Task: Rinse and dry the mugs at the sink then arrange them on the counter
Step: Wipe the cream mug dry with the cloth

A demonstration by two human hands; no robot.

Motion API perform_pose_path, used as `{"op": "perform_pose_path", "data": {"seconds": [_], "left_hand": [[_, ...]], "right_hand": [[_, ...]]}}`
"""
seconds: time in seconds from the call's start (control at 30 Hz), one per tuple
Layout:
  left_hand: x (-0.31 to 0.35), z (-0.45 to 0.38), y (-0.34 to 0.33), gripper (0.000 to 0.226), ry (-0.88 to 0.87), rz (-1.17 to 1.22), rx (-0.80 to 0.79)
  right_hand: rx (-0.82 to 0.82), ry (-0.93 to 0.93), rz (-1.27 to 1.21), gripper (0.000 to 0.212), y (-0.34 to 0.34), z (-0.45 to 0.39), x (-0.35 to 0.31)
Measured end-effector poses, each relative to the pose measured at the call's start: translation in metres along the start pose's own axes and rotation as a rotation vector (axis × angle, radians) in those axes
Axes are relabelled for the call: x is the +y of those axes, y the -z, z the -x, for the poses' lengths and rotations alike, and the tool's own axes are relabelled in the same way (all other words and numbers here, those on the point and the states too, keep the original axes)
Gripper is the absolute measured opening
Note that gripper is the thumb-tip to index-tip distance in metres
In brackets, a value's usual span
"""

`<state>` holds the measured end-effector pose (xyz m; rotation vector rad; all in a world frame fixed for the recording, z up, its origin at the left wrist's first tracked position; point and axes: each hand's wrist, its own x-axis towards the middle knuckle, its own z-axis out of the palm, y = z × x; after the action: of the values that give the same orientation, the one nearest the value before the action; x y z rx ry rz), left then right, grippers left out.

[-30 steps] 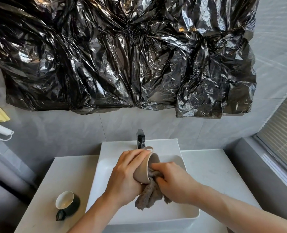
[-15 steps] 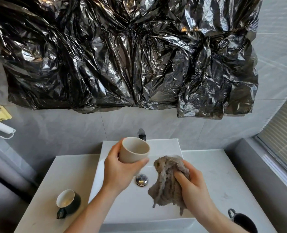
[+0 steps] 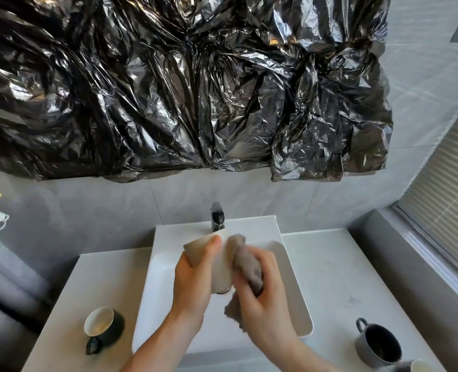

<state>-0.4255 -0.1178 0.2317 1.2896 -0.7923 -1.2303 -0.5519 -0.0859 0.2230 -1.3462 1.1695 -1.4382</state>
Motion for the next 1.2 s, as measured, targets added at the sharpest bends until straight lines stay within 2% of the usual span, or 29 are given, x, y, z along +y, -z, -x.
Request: {"op": "perform_pose_path", "data": {"seconds": [0.03,0.1,0.2,0.27,0.4,0.57,0.7,0.8,0.87,0.9,0.97,1.03,1.2], "left_hand": [[-0.002,0.005,-0.002,0.073,-0.027,-0.001,0.006],[-0.005,0.013,-0.007,0.068,-0.076,-0.010,0.024],[-0.008,0.018,-0.012,0.063,-0.202,-0.089,0.045],[-0.010,0.017,-0.011,0.062,-0.298,-0.136,0.007],[-0.017,0.010,-0.005,0.069,-0.417,-0.218,-0.074],[-0.022,0.008,-0.002,0.074,-0.482,-0.248,-0.088],[-0.027,0.006,0.000,0.072,-0.514,-0.216,-0.056],[-0.033,0.010,-0.005,0.071,-0.499,-0.197,-0.017],[-0.034,0.014,-0.011,0.070,-0.381,-0.149,0.048],[-0.032,0.016,-0.014,0.072,-0.260,-0.089,0.092],[-0.025,0.015,-0.019,0.081,0.050,0.123,0.123],[-0.018,0.011,-0.018,0.084,0.239,0.291,0.092],[-0.010,0.003,-0.009,0.069,0.279,0.392,0.008]], "right_hand": [[0.005,-0.197,-0.100,0.015,-0.002,-0.004,-0.003],[0.000,-0.478,-0.216,0.017,-0.006,-0.010,-0.008],[0.009,-0.682,-0.427,0.033,-0.010,-0.012,-0.011],[-0.072,-0.815,-0.555,0.052,-0.006,-0.013,-0.011],[-0.217,-0.905,-0.524,0.071,0.000,-0.009,-0.004],[-0.119,-0.860,-0.316,0.075,0.003,-0.002,0.010],[-0.074,-0.784,-0.191,0.058,0.013,0.003,0.002],[-0.013,-0.682,-0.179,0.056,0.013,0.007,-0.003],[0.059,-0.580,-0.145,0.055,0.011,0.010,-0.007],[0.073,-0.514,-0.125,0.050,0.009,0.012,-0.005],[0.020,-0.383,-0.073,0.028,0.004,0.020,0.002],[-0.082,-0.258,0.055,0.005,-0.003,0.029,0.011],[-0.247,-0.003,0.392,0.015,-0.003,0.035,0.027]]}}
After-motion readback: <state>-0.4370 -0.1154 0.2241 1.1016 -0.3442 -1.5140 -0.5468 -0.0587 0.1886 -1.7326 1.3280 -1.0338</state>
